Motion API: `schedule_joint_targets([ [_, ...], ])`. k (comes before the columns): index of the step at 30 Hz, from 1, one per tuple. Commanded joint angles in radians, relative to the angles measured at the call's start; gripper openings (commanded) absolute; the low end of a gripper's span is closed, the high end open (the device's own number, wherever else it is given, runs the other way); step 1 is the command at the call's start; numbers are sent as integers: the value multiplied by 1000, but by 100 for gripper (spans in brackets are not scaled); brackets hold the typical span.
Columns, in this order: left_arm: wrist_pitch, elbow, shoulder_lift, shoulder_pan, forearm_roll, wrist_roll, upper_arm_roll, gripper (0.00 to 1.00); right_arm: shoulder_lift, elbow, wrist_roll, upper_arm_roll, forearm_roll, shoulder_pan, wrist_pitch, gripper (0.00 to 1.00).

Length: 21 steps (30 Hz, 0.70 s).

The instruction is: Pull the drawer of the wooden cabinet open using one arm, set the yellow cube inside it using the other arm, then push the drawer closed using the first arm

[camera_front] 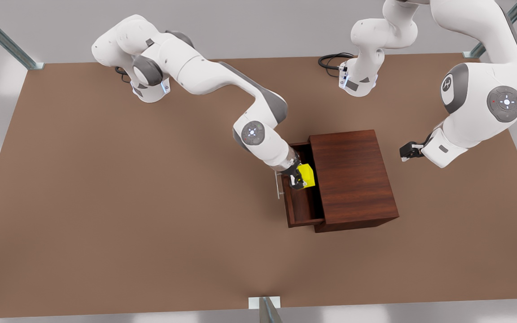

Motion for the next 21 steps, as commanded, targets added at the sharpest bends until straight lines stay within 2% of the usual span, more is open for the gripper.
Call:
schedule_joint_targets([
  [1, -2, 0, -1, 0, 1, 39, 0, 100, 3, 0, 225, 1, 5, 0, 2, 61],
  [2, -4, 0, -1, 0, 1, 36, 0, 100, 3, 0, 225, 1, 5, 0, 2, 62],
  [3, -4, 0, -1, 0, 1, 34, 1, 100, 3, 0, 219, 3, 5, 0, 2, 75],
  [4, -4, 0, -3, 0, 1, 25, 1, 100, 3, 0, 221, 3, 3, 0, 2, 100],
  [8, -4, 0, -4, 2, 1, 25, 3, 100, -1, 0, 218, -7, 3, 0, -22, 100],
  [10, -5, 0, -11, 6, 1, 22, 4, 100, -84, 2, 193, -8, 2, -79, -185, 100],
  [13, -91, 10, -11, -3, -13, -372, -5, 100, -133, -1, -131, 15, -3, -335, -393, 100],
  [14, -91, 14, -8, -5, -48, -479, -6, 100, -190, -10, -317, 30, -23, -440, -452, 100],
  [15, -77, 29, 0, -5, -169, -719, -5, 100, -280, -93, -593, 36, -133, -513, -464, 100],
  [16, -44, 60, 5, -37, -206, -944, -9, 36, -365, -222, -960, 38, -246, -589, -463, 100],
  [17, 13, 83, 35, -55, -245, -1195, -11, 0, -434, -337, -1289, 36, -335, -647, -440, 100],
  [18, 85, 121, 78, -104, -248, -1510, -14, 0, -497, -443, -1779, 36, -405, -725, -438, 100],
  [19, 93, 161, 114, -149, -246, -1686, -14, 0, -584, -588, -2031, 18, -431, -762, -441, 100],
  [21, 110, 244, 173, -259, -219, -2018, -23, 0, -705, -771, -2109, -66, -434, -768, -458, 100],
])
